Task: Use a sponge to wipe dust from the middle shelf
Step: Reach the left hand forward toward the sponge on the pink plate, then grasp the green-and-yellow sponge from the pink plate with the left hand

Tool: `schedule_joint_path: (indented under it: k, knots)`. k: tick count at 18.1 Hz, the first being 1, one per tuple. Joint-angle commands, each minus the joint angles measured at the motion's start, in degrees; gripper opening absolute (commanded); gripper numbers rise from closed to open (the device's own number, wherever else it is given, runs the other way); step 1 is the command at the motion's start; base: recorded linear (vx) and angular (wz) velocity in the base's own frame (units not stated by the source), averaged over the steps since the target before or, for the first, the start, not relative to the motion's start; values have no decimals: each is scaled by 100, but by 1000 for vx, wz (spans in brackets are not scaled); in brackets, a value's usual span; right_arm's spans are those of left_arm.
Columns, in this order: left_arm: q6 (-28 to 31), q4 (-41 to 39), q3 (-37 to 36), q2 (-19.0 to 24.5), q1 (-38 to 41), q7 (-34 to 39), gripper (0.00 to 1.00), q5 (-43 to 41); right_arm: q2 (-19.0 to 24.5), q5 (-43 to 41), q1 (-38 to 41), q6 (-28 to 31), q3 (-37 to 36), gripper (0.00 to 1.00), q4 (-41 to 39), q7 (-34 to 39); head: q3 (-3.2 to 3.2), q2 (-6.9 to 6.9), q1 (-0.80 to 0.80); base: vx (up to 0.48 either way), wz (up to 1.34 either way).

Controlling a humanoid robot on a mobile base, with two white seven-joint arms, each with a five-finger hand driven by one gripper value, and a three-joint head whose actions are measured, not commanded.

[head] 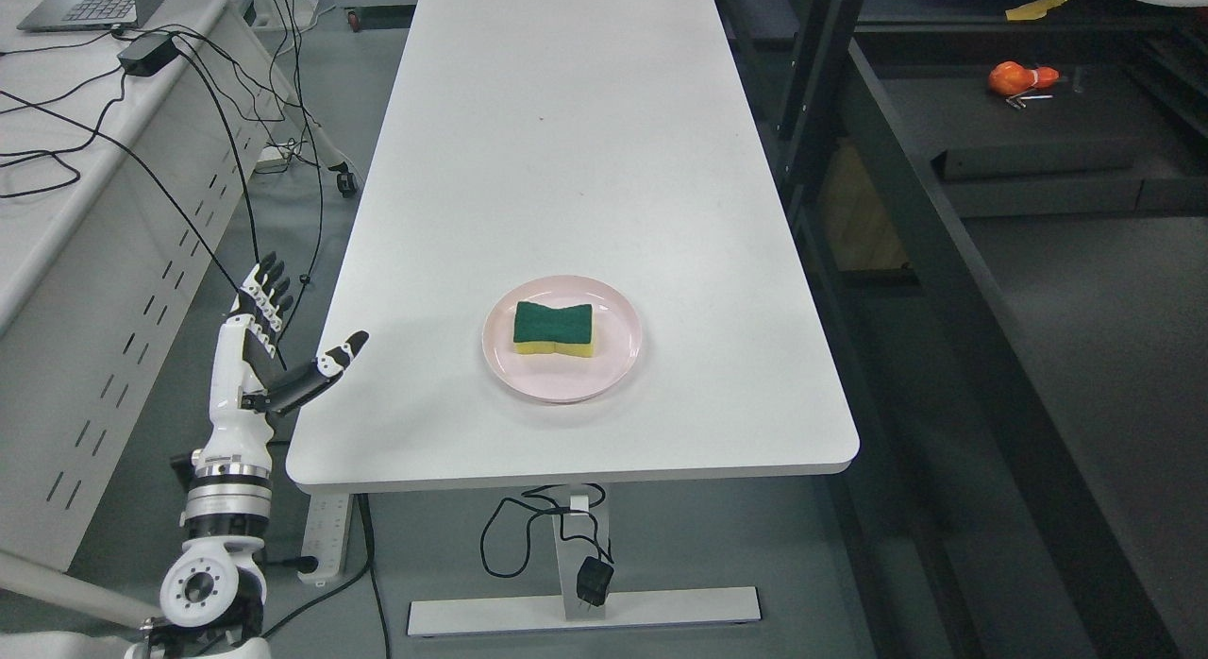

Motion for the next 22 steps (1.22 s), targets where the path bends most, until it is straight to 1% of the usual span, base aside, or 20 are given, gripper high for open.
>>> schedule_joint_path:
  k: [1,2,3,5,7,11,14,18,20,22]
  knots:
    - [-12,250,-437,1021,-570,-218,97,-396,-100,0,-7,0,-2,100,-100,4,0,0,0,0,0]
    - [-64,347,-534,1266,-746,-227,97,-719,-100,0,2,0,-2,100,-100,4,0,0,0,0,0]
    - [-396,574,-778,1565,-913,-244,97,-1280,-100,0,2,0,7,100,-100,4,0,0,0,0,0]
    - [-1011,882,-1157,1909,-1142,-350,96,-2107,-100,0,2,0,-2,100,-100,4,0,0,0,0,0]
    - [-1513,1129,-1535,2068,-1484,-437,96,-3065,-100,0,2,0,-2,100,-100,4,0,0,0,0,0]
    - [-2129,1367,-2255,2086,-2205,-929,96,-4447,-100,0,2,0,-2,100,-100,4,0,0,0,0,0]
    - [-2429,1533,-3142,2077,-2636,-1237,96,-5527,-100,0,2,0,7,100,-100,4,0,0,0,0,0]
    - [-2447,1727,-4031,1998,-3093,-1439,95,-6267,-100,0,2,0,7,100,-100,4,0,0,0,0,0]
    - [-2447,1859,-4112,1858,-3322,-1668,93,-6592,-100,0,2,0,-2,100,-100,4,0,0,0,0,0]
    - [-2447,2096,-4129,1718,-3542,-1695,93,-6830,-100,0,2,0,7,100,-100,4,0,0,0,0,0]
